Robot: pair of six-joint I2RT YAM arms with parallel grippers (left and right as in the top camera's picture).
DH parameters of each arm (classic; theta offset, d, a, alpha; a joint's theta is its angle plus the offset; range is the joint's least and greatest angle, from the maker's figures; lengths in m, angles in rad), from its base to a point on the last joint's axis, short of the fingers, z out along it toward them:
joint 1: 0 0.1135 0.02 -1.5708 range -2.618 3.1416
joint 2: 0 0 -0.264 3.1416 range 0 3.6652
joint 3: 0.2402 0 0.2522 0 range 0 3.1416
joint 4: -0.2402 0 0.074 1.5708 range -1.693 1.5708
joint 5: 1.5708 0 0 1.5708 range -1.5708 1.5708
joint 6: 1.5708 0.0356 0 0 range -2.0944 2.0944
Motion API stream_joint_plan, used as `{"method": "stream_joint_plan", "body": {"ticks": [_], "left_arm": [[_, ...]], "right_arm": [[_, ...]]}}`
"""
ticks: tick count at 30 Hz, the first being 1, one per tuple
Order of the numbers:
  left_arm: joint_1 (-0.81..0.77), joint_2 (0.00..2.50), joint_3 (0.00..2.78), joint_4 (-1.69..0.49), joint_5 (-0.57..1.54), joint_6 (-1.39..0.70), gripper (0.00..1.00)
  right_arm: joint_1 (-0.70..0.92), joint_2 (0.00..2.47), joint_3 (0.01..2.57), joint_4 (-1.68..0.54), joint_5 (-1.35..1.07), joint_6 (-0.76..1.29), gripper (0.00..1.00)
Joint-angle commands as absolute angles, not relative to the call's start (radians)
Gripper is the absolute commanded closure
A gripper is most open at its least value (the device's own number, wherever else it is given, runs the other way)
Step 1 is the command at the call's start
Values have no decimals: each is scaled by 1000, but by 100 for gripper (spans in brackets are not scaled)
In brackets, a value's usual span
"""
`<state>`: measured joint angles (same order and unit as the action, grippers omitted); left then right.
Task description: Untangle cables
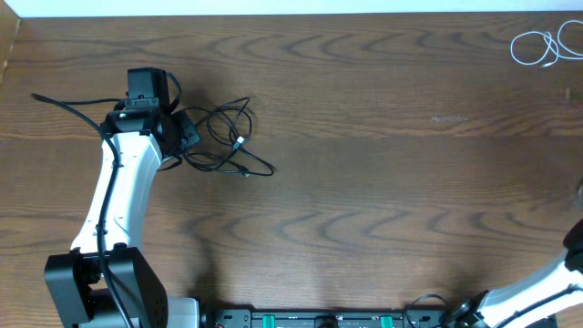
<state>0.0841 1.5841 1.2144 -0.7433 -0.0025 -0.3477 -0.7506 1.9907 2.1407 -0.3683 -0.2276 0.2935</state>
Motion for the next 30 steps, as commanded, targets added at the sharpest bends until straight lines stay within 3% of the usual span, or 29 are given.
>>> {"method": "stream_joint_plan", "body": {"ticks": [1,12,20,30], "left_arm": [[88,1590,1239,-743,-8,-364,92],[88,1590,1238,-743,-8,-364,92],[88,1590,1238,-743,-8,-364,92],[88,1590,1238,-743,-8,-364,92]], "right_arm": [[-738,1995,2146,-395,-140,225,99],[-733,2146,2146,-725,65,165,99],[-755,2172,2145,-1014,185,373,99],[-783,2226,2126,-1062,218,408,99]]}}
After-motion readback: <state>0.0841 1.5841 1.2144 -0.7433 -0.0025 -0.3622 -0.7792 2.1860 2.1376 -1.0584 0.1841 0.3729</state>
